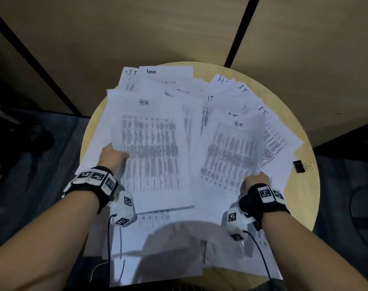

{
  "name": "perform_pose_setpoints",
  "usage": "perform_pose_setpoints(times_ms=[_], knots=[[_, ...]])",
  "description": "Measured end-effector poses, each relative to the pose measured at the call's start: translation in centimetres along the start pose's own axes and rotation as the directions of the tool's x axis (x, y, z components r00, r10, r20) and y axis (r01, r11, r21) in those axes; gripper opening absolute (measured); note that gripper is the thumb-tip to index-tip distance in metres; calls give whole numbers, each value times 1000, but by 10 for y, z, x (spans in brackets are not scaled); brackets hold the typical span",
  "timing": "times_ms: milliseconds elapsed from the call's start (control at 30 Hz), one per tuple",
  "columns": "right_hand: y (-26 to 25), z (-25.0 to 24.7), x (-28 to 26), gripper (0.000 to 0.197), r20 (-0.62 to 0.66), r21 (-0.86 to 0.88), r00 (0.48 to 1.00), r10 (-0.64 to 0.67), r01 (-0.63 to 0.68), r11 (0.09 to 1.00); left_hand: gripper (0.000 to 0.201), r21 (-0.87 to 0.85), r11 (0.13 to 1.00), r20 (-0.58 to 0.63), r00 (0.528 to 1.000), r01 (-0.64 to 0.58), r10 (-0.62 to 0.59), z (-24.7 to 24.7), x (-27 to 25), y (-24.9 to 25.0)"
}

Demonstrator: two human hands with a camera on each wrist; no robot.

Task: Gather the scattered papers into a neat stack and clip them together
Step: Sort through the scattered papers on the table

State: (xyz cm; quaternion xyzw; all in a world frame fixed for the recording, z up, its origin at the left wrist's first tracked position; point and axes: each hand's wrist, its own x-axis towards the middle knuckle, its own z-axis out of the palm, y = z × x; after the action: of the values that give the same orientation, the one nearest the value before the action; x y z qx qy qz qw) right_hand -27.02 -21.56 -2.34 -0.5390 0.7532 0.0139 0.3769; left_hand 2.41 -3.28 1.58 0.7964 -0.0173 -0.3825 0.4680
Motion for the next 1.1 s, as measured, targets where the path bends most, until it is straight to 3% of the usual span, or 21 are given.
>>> perform_pose_setpoints(times_ms=[67, 133, 167, 233, 267, 333, 367, 400, 433, 500, 600, 733, 800, 867, 933, 967, 1000, 1033, 1100], knots=[[5, -2, 3, 21, -14, -29, 1000, 8, -8, 1000, 42, -190, 981, -103, 994, -48, 28, -3, 2, 8], [5, 1, 5, 24, -37, -28, 999, -20, 19, 999, 29, -301, 951, -164, 986, -65, 15, -6, 5, 17], [2, 3, 3, 23, -43, -35, 998, -37, 35, 999, 19, -335, 941, -145, 989, -51, 2, -7, 5, 24], [-7, 9, -3, 20, -44, -51, 996, -75, 73, 996, 19, -373, 928, -102, 995, -18, -22, -6, 11, 29], [-11, 12, -4, 19, -24, -46, 995, -102, 101, 994, 6, -411, 912, -53, 997, 22, -48, -2, 12, 30], [-18, 15, -11, 15, 62, -22, 989, -133, 134, 991, 59, -464, 878, 30, 993, 114, -113, 7, 21, 27], [-22, 15, -15, 10, 117, -4, 984, -135, 136, 991, 74, -467, 874, 90, 990, 137, -107, 14, 9, 34], [-22, 19, -15, 9, 171, 13, 975, -143, 143, 990, 78, -431, 891, 136, 986, 142, -92, 21, 4, 37], [-23, 23, -15, 20, 204, 27, 968, -145, 143, 989, 79, -366, 921, 184, 980, 136, -71, 29, 2, 38], [-28, 27, -15, 31, 229, 110, 960, -161, 139, 984, 66, -156, 983, 204, 977, 98, -65, 44, 1, 33], [-26, 31, -5, 26, 290, 269, 937, -195, 115, 956, 2, 209, 978, 228, 973, -13, -36, 51, -4, 29], [-27, 18, -13, 33, 226, 263, 969, -100, 38, 964, 23, 504, 860, 292, 954, -88, -74, 47, 7, 11], [-29, 15, -13, 29, 237, 259, 970, -47, -17, 966, 3, 432, 898, 284, 958, -88, -42, 43, 6, 9], [-27, 13, -11, 38, 280, 202, 959, -50, -8, 979, 19, 304, 951, 263, 965, -65, -18, 40, 2, 12], [-25, 18, -6, 19, 335, 199, 939, -80, 12, 980, 21, 253, 967, 255, 967, -38, -29, 42, 2, 10], [-24, 20, -7, 37, 395, 283, 913, -96, -22, 959, 11, 279, 959, 274, 961, -41, -38, 44, 0, 10], [-20, 26, -1, 67, 460, 397, 882, -105, -99, 912, 2, 320, 946, 285, 957, -49, -46, 48, -1, 9], [-19, 25, -5, 91, 491, 491, 865, -104, -175, 853, 4, 350, 935, 307, 950, -57, -58, 51, -2, 7], [-22, 29, -9, 95, 498, 443, 855, -145, -107, 890, 30, 340, 936, 377, 925, -91, -47, 61, -5, 3]])
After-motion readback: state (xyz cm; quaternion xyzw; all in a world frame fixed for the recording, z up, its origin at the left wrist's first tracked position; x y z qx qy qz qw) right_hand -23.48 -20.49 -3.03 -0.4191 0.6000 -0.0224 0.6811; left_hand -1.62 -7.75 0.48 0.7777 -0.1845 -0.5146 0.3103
